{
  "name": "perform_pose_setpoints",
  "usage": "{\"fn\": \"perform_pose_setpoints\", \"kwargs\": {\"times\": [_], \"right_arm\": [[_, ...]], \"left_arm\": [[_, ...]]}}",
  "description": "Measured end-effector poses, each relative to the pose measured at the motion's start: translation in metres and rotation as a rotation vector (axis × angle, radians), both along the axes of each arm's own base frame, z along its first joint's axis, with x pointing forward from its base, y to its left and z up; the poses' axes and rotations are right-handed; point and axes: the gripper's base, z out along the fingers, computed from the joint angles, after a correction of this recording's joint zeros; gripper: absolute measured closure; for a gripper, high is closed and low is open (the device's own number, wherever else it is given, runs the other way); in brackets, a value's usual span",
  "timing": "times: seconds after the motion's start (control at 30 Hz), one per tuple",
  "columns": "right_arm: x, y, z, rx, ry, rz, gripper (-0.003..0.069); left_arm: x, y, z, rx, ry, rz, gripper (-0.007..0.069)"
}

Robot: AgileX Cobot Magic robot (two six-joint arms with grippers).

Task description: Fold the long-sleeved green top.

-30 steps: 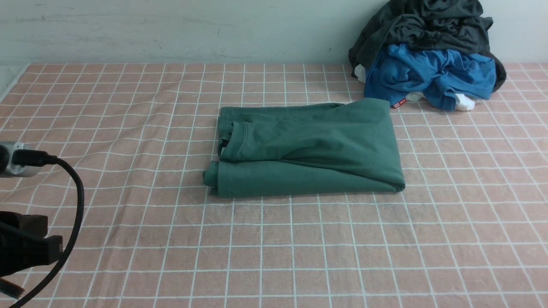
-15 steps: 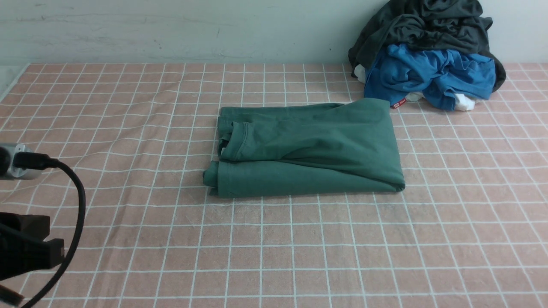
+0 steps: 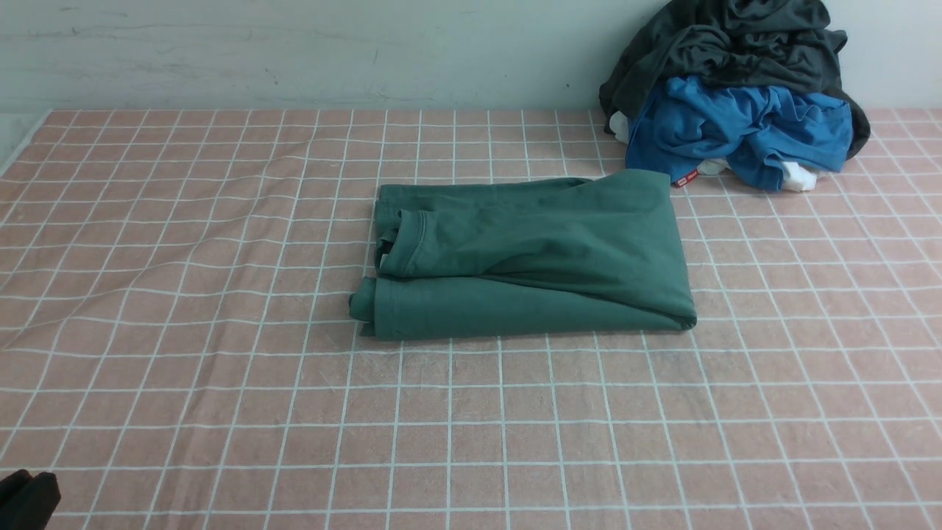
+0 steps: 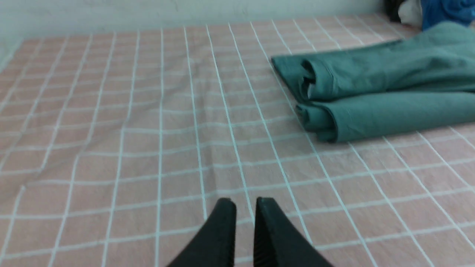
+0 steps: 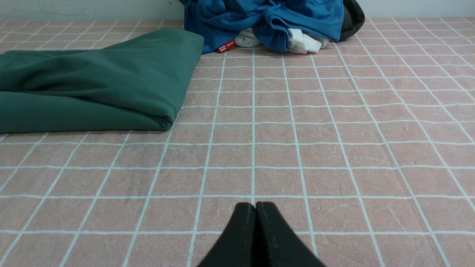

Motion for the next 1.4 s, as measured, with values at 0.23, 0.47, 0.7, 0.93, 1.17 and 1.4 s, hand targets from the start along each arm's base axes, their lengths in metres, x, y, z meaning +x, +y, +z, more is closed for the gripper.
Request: {"fn": "perform_pose_setpoints", "kwargs": {"times": [0.23,0.47,0.7,0.93,1.17,1.4], "right_arm": [[0.0,0.0,0.0,0.0,0.0,0.0,0.0671],[0.0,0.0,0.0,0.0,0.0,0.0,0.0671],[0.0,0.0,0.0,0.0,0.0,0.0,0.0671],[0.0,0.0,0.0,0.001,0.0,0.0,0.0671],[0.0,0.0,0.0,0.001,0.0,0.0,0.0671],[0.0,0.0,0.0,0.001,0.0,0.0,0.0671]], "left_arm": [[0.002,0.003,-0.027,0.094,-0.053,0.019,0.0556],[0.0,0.003,-0.038,0.076,0.078,0.018,0.0556],[0.0,0.003,-0.038,0.049,0.082,0.023,0.0556],[0.0,0.003,-0.038,0.048,0.085,0.023,0.0556],[0.0,0.003,-0.038,0.048,0.087,0.023,0.0556],[0.0,0.003,-0.038,0.048,0.087,0.023,0.0556]]}}
